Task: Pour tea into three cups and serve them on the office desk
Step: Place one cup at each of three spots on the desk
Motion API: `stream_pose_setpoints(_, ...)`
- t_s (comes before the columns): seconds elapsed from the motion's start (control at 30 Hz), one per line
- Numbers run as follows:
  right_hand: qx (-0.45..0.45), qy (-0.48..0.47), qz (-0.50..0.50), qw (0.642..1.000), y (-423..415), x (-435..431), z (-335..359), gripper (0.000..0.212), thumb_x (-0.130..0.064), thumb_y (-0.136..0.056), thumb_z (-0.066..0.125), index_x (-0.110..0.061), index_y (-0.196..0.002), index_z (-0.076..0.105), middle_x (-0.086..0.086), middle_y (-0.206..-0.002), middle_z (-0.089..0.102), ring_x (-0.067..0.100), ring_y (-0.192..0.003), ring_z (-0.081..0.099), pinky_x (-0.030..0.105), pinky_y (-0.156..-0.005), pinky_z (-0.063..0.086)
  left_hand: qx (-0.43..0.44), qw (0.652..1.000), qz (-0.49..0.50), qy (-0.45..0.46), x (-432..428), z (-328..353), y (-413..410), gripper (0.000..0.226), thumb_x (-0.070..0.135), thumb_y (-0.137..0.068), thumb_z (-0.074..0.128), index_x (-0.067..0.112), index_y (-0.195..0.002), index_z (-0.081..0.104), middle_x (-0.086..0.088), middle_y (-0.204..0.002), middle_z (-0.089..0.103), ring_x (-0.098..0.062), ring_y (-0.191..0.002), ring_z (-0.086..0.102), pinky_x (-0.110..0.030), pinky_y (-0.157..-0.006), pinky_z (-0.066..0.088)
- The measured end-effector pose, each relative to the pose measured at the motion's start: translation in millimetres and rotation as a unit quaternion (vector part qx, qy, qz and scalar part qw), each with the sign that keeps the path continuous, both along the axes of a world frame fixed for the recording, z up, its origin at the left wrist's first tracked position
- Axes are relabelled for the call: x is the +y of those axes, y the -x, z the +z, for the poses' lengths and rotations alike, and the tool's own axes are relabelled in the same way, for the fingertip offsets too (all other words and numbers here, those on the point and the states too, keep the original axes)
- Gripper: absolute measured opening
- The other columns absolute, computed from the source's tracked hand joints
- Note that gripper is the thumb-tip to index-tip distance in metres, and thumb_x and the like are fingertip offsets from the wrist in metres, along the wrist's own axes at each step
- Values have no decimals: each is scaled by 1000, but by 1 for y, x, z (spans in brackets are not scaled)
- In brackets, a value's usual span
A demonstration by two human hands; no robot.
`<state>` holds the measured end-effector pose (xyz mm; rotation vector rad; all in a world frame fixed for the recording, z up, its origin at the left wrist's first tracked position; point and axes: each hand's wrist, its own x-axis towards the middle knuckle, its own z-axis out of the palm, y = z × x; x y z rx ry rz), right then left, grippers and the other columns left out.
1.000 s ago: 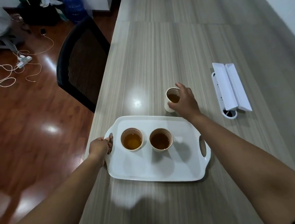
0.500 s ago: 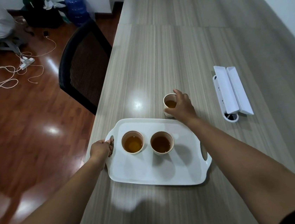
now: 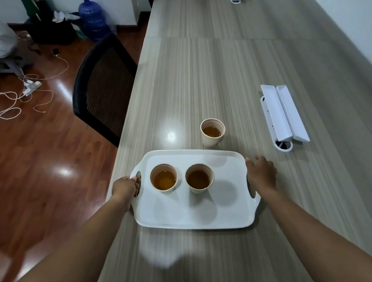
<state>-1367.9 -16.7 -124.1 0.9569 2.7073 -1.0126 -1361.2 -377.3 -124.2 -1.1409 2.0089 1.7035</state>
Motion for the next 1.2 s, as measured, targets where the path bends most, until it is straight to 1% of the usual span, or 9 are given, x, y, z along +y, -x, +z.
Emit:
stream_pose_setpoints(0.1, 26, 134, -46, 990, -22, 3, -17, 37, -33, -95, 45, -7, -118, 59, 12, -103, 59, 30, -90, 58, 35, -73, 43, -1, 1000, 5, -4, 0, -1, -2, 32, 17, -100, 52, 9, -71, 62, -2, -60, 50, -16, -53, 38, -27, -55, 38)
stream_pose_setpoints(0.17, 61, 189, -87, 976, -29, 2, -25, 28, -25, -93, 44, -3, -99, 62, 8, -76, 59, 25, -63, 53, 33, -60, 42, -2, 1000, 7, -2, 0, -1, -3, 31, 16, -101, 51, 8, -73, 63, -2, -60, 50, -15, -53, 38, -28, -55, 37)
stream_pose_setpoints(0.23, 78, 205, -114, 969, -31, 0, -28, 23, -16, -95, 44, -8, -80, 60, 6, -61, 54, 23, -54, 44, 30, -52, 37, -1, 1000, 8, 0, -2, -1, -5, 33, 14, -101, 49, 8, -71, 61, -3, -60, 49, -15, -52, 38, -27, -55, 37)
stream_pose_setpoints(0.33, 96, 217, -134, 962, -33, -8, -27, 33, -13, -93, 46, -22, -62, 48, 0, -59, 47, 19, -54, 39, 25, -50, 31, 7, 1000, 17, -6, -6, 0, -15, 36, 11, -101, 49, 9, -66, 57, -2, -56, 47, -15, -50, 36, -25, -51, 34)
stream_pose_setpoints(0.47, 99, 219, -133, 961, -40, -25, -21, 32, -15, -93, 48, -18, -61, 51, 0, -60, 50, 19, -56, 41, 26, -53, 33, 12, 1000, 27, 5, -22, 4, -31, 35, 8, -100, 50, 8, -65, 53, -4, -57, 47, -15, -47, 35, -24, -47, 33)
stream_pose_setpoints(0.6, 110, 217, -123, 962, -48, -53, -6, 31, -12, -94, 49, -13, -63, 52, 2, -59, 48, 18, -55, 41, 27, -58, 35, 16, 999, 27, 7, -50, 9, -47, 37, 6, -99, 48, 7, -62, 49, -2, -46, 46, -14, -41, 35, -20, -40, 33)
stream_pose_setpoints(0.73, 113, 216, -120, 962, -55, -91, 5, 31, -14, -95, 50, -5, -66, 55, 3, -58, 47, 19, -57, 42, 30, -60, 36, 38, 999, 32, -1, -87, 14, -62, 38, 10, -101, 49, 7, -63, 53, -5, -53, 44, -16, -46, 35, -25, -48, 33)
stream_pose_setpoints(0.9, 114, 224, -110, 962, -70, -170, 20, 26, -12, -96, 49, -4, -73, 58, 4, -59, 47, 17, -54, 41, 27, -55, 35, 46, 998, 45, -25, -173, 15, -83, 31, 12, -101, 46, 11, -73, 59, -1, -57, 45, -12, -41, 36, -19, -37, 34)
stream_pose_setpoints(1.2, 115, 222, -108, 962, -93, -318, 36, 21, -9, -92, 48, -4, -71, 51, 6, -57, 43, 18, -50, 36, 25, -49, 29, 80, 994, 70, -24, -314, 44, -115, 29, 7, -98, 47, 11, -74, 63, -2, -59, 45, -11, -39, 35, -22, -46, 33)
